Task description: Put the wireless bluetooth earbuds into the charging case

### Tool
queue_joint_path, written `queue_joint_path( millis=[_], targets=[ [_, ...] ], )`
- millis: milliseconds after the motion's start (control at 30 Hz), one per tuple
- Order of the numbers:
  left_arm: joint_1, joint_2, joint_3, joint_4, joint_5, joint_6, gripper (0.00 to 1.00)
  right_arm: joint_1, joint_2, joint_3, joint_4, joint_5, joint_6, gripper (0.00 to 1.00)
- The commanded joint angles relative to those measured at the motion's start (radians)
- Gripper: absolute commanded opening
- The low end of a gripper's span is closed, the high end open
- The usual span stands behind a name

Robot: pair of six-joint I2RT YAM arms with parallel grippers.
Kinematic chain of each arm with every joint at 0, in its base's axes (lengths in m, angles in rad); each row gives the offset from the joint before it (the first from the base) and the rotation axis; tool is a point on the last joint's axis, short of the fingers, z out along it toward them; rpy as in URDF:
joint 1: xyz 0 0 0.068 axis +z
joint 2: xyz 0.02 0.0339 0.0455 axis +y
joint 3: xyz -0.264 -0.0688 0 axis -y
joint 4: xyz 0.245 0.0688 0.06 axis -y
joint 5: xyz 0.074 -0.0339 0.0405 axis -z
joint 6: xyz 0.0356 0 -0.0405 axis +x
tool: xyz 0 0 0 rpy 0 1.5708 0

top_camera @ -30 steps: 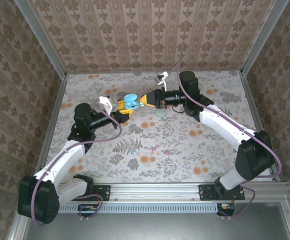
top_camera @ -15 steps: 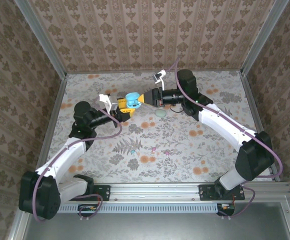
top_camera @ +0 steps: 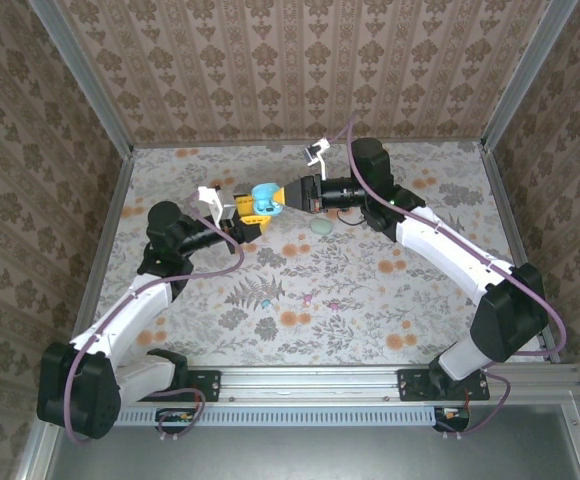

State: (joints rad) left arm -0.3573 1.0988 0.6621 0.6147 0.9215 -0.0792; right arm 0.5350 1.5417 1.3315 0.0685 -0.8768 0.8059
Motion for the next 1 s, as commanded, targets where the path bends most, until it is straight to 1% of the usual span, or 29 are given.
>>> queue_joint_path(
  millis=[0,333,533,633,833,900,967],
  targets=[
    [-0.008,-0.007,0.039,0.033,0.025,-0.020,0.33,0.009,-0.001,0.050,-0.061,0.034,-0.046,0.21],
    [-0.008,-0.012,0.033,0.073,-0.004,-0.047,0.33,0.017,-0.004,0.086,-0.233,0.097,-0.156,0.23],
    [-0.008,-0.008,0.035,0.099,0.007,-0.070,0.33,0.017,0.000,0.094,-0.248,0.112,-0.160,0.23],
    [-0.008,-0.009,0.038,0.105,0.007,-0.076,0.33,0.017,-0.003,0.102,-0.276,0.146,-0.171,0.23],
    [-0.011,-0.011,0.042,0.103,0.010,-0.074,0.33,0.018,-0.002,0.126,-0.309,0.177,-0.186,0.27],
    [-0.014,-0.012,0.044,0.102,0.010,-0.073,0.33,0.019,-0.002,0.135,-0.321,0.188,-0.188,0.30],
    [-0.013,-0.011,0.044,0.099,0.009,-0.073,0.33,0.019,-0.001,0.142,-0.336,0.196,-0.196,0.31]
  ],
)
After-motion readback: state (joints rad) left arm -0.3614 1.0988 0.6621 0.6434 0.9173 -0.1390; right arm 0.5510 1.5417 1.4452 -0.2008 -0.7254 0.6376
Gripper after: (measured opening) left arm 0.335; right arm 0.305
